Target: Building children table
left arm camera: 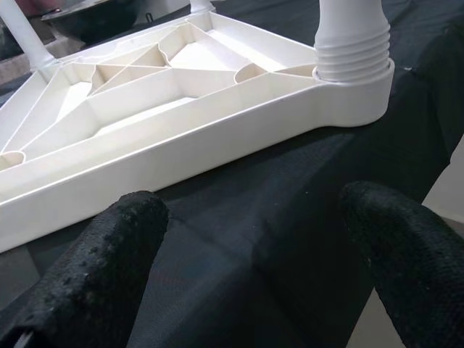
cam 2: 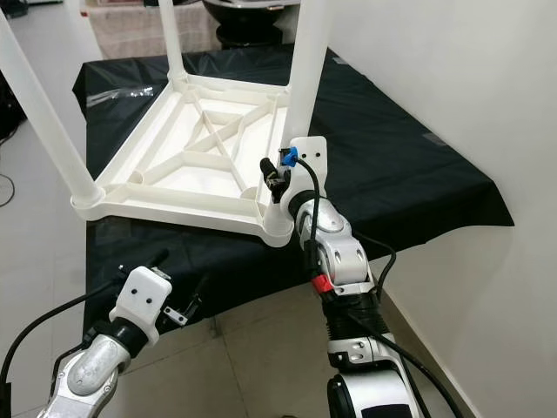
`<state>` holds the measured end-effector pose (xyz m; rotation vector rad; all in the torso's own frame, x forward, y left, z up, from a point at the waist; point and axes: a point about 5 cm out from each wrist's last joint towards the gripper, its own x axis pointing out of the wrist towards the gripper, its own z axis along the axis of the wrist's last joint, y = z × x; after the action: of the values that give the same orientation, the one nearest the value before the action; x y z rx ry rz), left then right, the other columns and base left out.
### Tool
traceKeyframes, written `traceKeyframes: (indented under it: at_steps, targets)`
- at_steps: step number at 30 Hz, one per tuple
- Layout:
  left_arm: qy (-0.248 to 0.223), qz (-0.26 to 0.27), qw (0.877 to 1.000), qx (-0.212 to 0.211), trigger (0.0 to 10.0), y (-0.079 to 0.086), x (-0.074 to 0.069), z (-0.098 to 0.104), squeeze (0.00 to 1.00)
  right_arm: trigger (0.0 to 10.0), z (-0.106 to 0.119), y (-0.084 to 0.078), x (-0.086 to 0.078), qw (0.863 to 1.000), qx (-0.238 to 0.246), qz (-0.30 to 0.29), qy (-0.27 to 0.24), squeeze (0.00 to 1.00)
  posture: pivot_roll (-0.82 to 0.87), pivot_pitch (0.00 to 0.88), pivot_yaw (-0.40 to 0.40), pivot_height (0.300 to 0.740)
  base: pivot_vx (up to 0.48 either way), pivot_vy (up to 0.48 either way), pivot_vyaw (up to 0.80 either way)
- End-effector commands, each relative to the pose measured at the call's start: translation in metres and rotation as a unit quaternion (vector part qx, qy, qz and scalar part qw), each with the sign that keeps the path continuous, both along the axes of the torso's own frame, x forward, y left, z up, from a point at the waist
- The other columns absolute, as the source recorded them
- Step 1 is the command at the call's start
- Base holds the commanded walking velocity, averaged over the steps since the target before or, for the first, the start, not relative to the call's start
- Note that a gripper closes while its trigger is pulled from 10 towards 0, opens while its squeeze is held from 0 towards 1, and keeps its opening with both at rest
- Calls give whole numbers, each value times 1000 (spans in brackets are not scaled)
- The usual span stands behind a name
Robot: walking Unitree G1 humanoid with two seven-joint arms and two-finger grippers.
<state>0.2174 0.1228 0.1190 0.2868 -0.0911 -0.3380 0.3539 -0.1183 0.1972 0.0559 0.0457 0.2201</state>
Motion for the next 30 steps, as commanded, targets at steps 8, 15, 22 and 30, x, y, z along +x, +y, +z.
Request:
traceKeyframes:
  at_steps: [8,15,22,30]
  targets:
    - [10,-2,1000,-1,10000,-4,-17,2,0,0,14,37,-25,988,65,136,-24,0,24,146,-78,740,0,0,0]
    - [3,-1,1000,0,10000,-3,-31,14,0,0,32,23,-3,854,125,500,-71,0,103,187,-58,740,0,0,0]
    - [4,35,999,10,10000,5,-31,13,0,0,36,18,16,838,60,541,-19,0,149,182,-113,740,0,0,0]
    - [3,32,999,14,10000,3,-16,9,0,0,49,7,20,838,-18,545,-35,0,105,121,-127,740,0,0,0]
